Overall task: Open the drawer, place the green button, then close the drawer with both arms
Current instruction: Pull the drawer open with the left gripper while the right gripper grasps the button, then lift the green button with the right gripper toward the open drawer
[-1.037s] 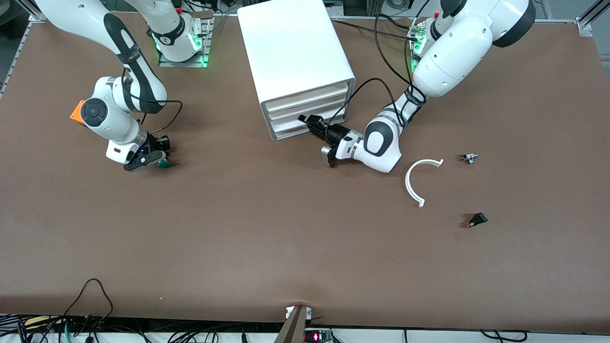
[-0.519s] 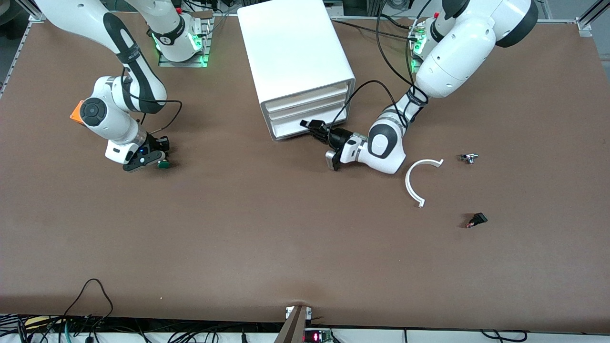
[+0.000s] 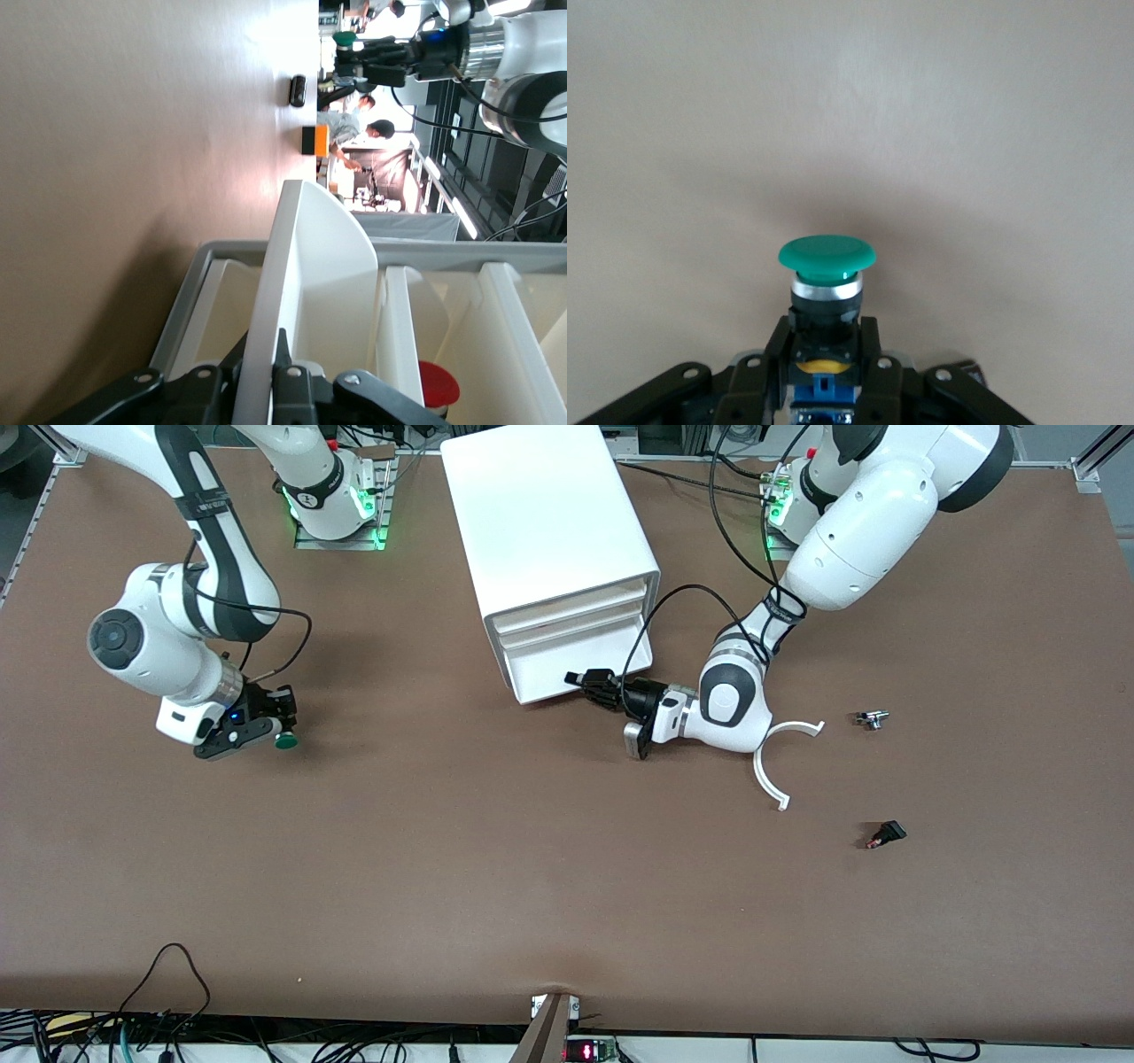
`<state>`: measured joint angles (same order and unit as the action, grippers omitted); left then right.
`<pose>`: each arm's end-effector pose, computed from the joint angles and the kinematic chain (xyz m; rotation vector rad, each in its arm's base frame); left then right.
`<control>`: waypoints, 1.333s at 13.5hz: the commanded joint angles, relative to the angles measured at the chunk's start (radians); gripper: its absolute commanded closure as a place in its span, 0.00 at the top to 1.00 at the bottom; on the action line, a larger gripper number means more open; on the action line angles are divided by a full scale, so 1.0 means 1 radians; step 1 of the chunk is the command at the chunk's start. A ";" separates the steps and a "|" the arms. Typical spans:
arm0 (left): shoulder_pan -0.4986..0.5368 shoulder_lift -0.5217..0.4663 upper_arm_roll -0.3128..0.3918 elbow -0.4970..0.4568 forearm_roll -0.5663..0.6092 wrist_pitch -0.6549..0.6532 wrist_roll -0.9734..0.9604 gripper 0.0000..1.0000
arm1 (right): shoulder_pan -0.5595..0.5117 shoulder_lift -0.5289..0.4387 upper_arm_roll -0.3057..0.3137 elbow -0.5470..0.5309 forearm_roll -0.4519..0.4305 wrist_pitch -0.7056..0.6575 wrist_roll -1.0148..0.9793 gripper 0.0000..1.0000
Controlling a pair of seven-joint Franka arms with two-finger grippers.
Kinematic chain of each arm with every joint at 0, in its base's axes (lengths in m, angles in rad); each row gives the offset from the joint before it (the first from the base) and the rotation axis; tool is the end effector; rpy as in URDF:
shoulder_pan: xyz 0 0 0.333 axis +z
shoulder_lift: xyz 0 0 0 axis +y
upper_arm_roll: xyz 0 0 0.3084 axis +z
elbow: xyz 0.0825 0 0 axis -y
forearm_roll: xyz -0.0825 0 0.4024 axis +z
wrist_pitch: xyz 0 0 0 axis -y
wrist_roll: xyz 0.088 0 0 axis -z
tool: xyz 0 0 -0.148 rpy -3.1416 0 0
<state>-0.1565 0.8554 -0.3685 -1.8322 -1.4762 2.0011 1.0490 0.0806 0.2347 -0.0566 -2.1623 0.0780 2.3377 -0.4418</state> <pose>0.4848 -0.3971 0.0744 1.7089 -0.2255 -0.2246 0.5643 0.0165 0.2211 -3.0231 -0.6304 0.0752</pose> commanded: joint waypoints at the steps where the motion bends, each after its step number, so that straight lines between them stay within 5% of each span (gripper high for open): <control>1: 0.014 -0.021 -0.004 0.001 -0.125 0.157 0.022 0.04 | 0.040 0.041 0.009 0.137 0.043 -0.102 0.032 0.15; 6: 0.014 -0.022 -0.010 -0.007 -0.263 0.268 0.190 0.07 | 0.206 0.090 0.009 0.333 0.048 -0.248 0.345 0.15; 7: 0.014 -0.022 -0.010 -0.005 -0.263 0.268 0.190 0.64 | 0.234 0.103 0.009 0.366 0.049 -0.268 0.394 0.15; 8: 0.014 -0.022 -0.010 -0.007 -0.263 0.268 0.190 1.00 | 0.260 0.112 0.009 0.396 0.049 -0.287 0.446 0.15; 15: 0.038 -0.111 -0.007 -0.090 -0.250 0.263 0.002 1.00 | 0.416 0.160 0.009 0.487 0.051 -0.304 0.718 0.15; 18: 0.060 -0.199 -0.001 -0.137 -0.140 0.266 -0.174 1.00 | 0.475 0.161 0.009 0.496 0.049 -0.302 0.820 0.15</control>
<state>-0.1137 0.7607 -0.3764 -1.8942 -1.6761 2.2541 0.9862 0.5218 0.3844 -0.0386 -1.6983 0.1127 2.0611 0.3240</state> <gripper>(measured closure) 0.000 0.670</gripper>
